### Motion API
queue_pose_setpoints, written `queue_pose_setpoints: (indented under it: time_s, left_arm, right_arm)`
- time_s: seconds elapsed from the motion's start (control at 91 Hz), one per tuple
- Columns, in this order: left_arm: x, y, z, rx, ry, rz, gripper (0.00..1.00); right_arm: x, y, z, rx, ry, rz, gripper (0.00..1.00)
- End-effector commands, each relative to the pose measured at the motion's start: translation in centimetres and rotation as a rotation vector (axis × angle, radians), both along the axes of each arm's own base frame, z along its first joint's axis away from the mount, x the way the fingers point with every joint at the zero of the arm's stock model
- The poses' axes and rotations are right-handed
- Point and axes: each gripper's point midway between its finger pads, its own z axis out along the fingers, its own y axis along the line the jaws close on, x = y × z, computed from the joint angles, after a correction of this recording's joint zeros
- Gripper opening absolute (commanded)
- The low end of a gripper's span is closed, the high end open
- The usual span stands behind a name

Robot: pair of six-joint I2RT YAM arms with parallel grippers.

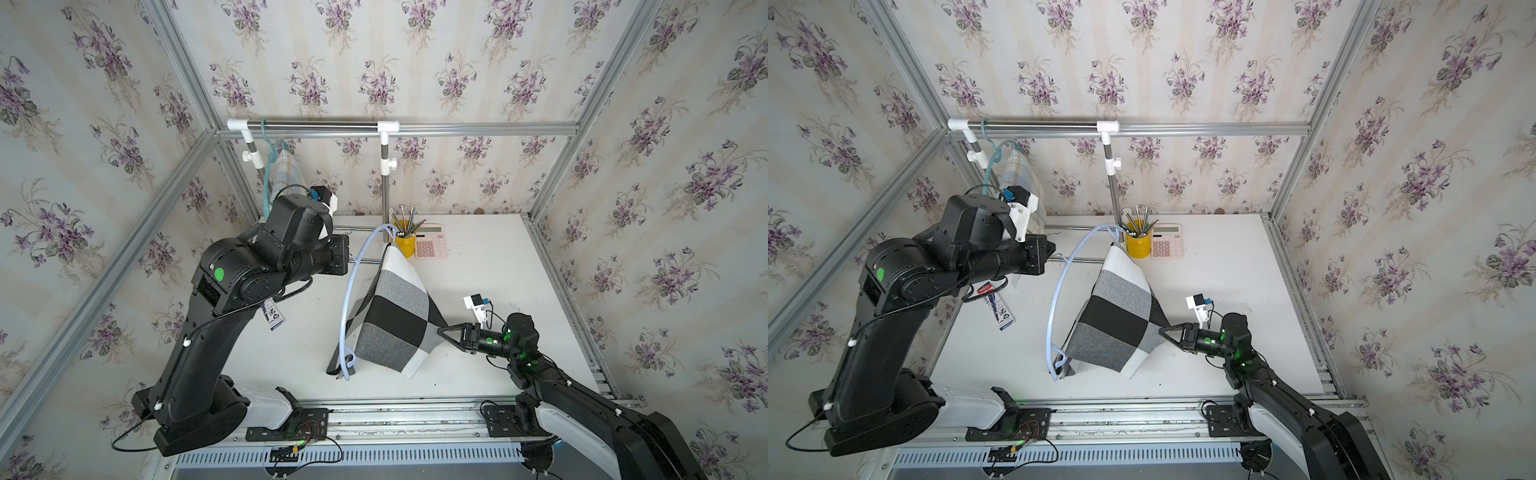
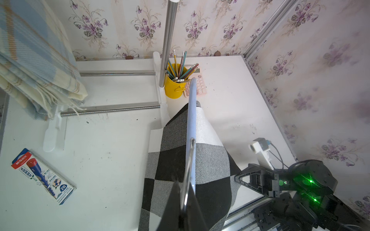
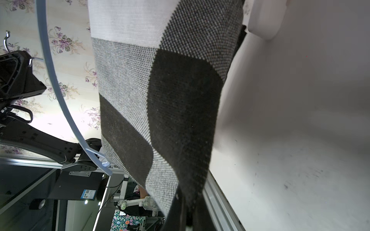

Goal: Hang the scarf on the hanger

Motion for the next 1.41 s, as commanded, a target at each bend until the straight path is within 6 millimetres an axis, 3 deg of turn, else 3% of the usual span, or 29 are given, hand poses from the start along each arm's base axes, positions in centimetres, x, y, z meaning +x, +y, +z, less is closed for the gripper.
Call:
queue_pose_setpoints:
  time_s: [0.0,0.231,0.593,0.615,0.648,0.703,0.736,0.824,0.879,0.978,1.165,1.395]
  left_arm:
    - [1.9,0.9,2.1,0.01,-0.122,0.069,0.0]
    - [2.3,0.7,3.6,-0.011,-0.163,0.075,0.0]
    - [2.0,-1.1,4.0,-0.078,-0.147,0.004,0.0]
    - [2.6,-1.7,3.3,-0.063,-0.129,0.001,0.0]
    - [2.8,-1.9,3.2,-0.059,-0.123,-0.005,0.0]
    - [2.8,-2.1,3.1,-0.053,-0.119,-0.014,0.0]
    - [2.8,-2.2,3.1,-0.052,-0.117,-0.02,0.0]
    - [2.5,-2.5,3.1,-0.042,-0.108,-0.053,0.0]
    - [2.3,-2.6,3.1,-0.033,-0.104,-0.071,0.0]
    - [1.8,-2.8,3.4,-0.034,-0.113,-0.113,0.0]
    - [-0.2,-4.5,4.1,-0.072,-0.121,-0.29,0.0]
    - [-2.4,-4.7,3.5,-0.099,-0.046,-0.4,0.0]
  right_arm:
    - [-0.4,0.1,-0.8,-0.01,0.018,0.017,0.0]
    - [-0.2,0.1,-2.9,-0.058,0.046,0.014,0.0]
    - [-0.2,2.4,-2.9,-0.021,0.054,0.076,0.0]
    - [-0.2,2.6,-3.0,-0.024,0.048,0.084,0.0]
    - [-0.2,2.9,-3.2,-0.035,0.037,0.098,0.1]
    - [-0.3,3.4,-4.0,-0.079,0.019,0.126,0.41]
    - [0.1,3.5,-4.6,-0.122,-0.002,0.13,0.55]
    - [2.2,2.6,-6.7,-0.303,-0.076,0.058,0.67]
    - [3.7,1.9,-6.6,-0.391,-0.158,0.005,0.72]
    - [5.6,1.5,-3.8,-0.412,-0.337,-0.071,0.76]
    - [6.5,2.8,3.1,-0.278,-0.65,-0.085,0.76]
    - [7.0,4.2,8.6,-0.136,-0.93,-0.094,0.74]
